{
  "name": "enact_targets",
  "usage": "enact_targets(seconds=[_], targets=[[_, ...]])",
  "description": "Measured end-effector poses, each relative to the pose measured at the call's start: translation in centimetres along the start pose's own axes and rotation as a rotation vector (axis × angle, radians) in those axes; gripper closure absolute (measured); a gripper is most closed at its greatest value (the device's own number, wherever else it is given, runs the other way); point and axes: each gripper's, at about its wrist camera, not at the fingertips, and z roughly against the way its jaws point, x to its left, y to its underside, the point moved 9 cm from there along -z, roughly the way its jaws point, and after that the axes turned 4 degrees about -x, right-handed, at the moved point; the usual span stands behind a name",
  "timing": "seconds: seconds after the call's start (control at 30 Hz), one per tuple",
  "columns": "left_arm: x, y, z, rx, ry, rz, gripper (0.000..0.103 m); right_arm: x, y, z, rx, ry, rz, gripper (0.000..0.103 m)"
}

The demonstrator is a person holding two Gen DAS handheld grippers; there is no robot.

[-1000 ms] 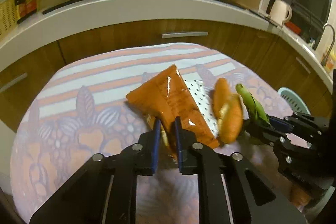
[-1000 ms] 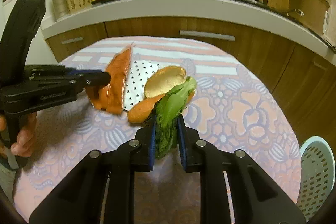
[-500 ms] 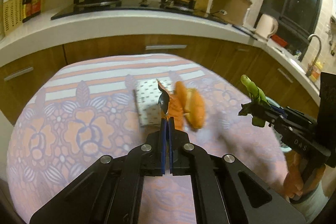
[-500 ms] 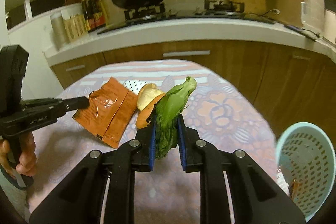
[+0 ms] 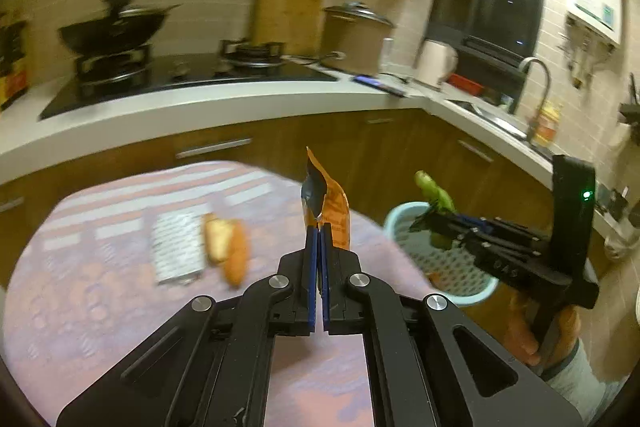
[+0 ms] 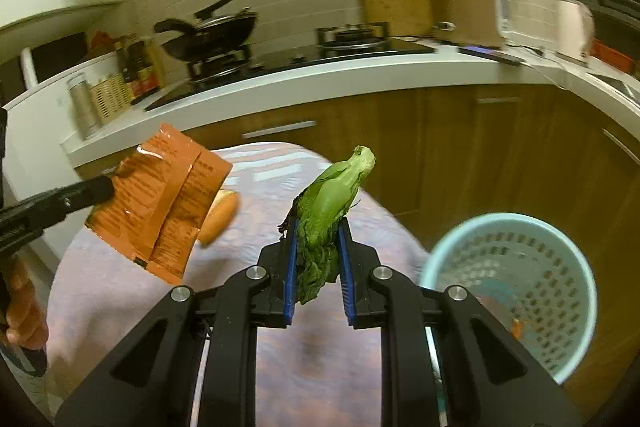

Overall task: Collect trash
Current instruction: 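Carry packet and bok choy over the blue basket and open both tools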

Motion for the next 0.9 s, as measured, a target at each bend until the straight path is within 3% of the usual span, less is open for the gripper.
enact_targets(seconds=[0.43,0.9], targets=[[-12.0,-0.4,-10.7,0.086,0.174,-0.069,0.103,-12.1,2.7,2.3,0.028,0.16,-0.112,0.087],[-17.5,3.9,-20.1,0.232,0.242,-0.115,0.102,-19.8,7.0,0.9,0.108,0.228,-0.244,0.086]])
